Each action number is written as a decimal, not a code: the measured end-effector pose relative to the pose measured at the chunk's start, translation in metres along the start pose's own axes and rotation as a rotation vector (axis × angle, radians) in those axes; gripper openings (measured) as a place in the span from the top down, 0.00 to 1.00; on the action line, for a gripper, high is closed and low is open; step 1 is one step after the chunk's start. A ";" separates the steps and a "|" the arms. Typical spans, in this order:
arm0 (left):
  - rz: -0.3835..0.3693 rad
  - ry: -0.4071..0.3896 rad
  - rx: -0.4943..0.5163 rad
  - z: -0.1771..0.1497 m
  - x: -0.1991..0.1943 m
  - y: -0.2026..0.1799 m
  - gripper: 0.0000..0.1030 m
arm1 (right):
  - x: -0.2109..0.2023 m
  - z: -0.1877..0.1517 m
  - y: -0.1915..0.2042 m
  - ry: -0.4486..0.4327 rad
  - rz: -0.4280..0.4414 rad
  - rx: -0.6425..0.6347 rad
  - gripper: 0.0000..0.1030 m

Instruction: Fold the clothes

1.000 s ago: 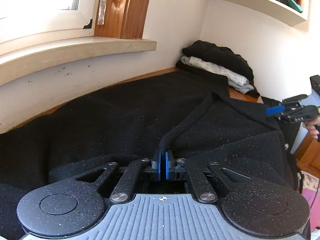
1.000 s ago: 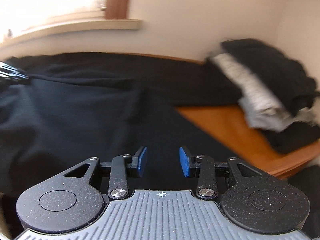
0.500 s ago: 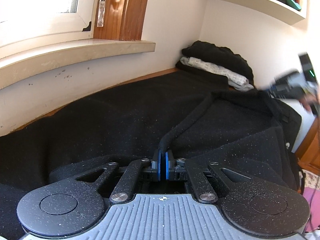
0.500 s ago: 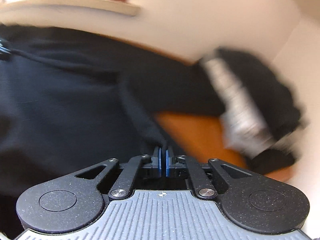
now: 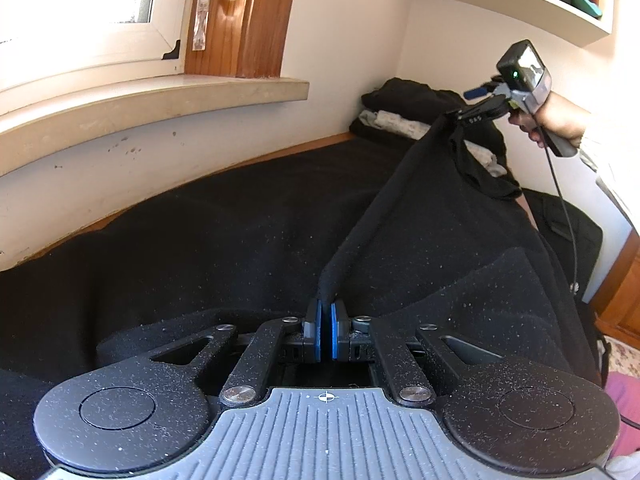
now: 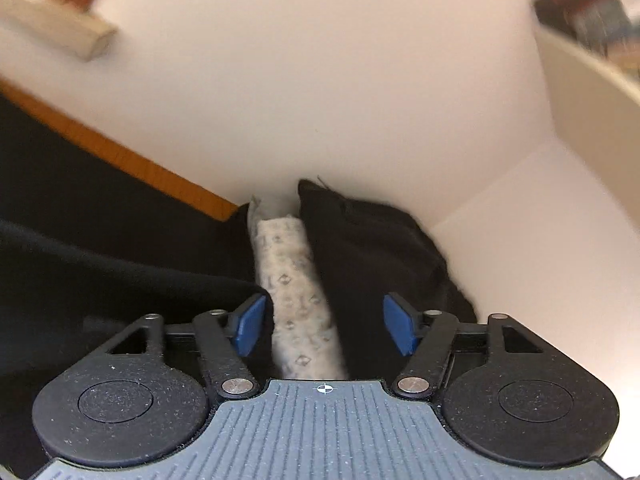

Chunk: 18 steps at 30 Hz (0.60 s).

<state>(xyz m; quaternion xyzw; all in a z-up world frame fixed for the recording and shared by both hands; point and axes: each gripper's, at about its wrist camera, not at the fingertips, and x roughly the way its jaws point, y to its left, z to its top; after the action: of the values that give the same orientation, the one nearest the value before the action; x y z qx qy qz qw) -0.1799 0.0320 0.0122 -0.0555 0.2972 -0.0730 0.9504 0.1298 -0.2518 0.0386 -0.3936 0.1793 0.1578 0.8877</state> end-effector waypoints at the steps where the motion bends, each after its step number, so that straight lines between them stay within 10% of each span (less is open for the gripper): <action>1: 0.000 0.000 0.000 0.000 0.000 0.000 0.96 | 0.003 -0.003 -0.013 0.011 0.022 0.076 0.38; 8: 0.004 0.000 0.003 -0.001 -0.001 -0.001 0.96 | -0.008 -0.031 -0.081 -0.016 0.119 0.533 0.42; 18: 0.007 0.002 0.010 -0.001 0.000 -0.002 0.94 | -0.044 -0.091 -0.016 0.056 0.336 0.189 0.42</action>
<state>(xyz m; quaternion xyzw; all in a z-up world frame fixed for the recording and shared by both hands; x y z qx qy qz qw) -0.1810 0.0298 0.0117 -0.0498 0.2982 -0.0711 0.9505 0.0803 -0.3372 0.0115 -0.2772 0.2810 0.2754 0.8766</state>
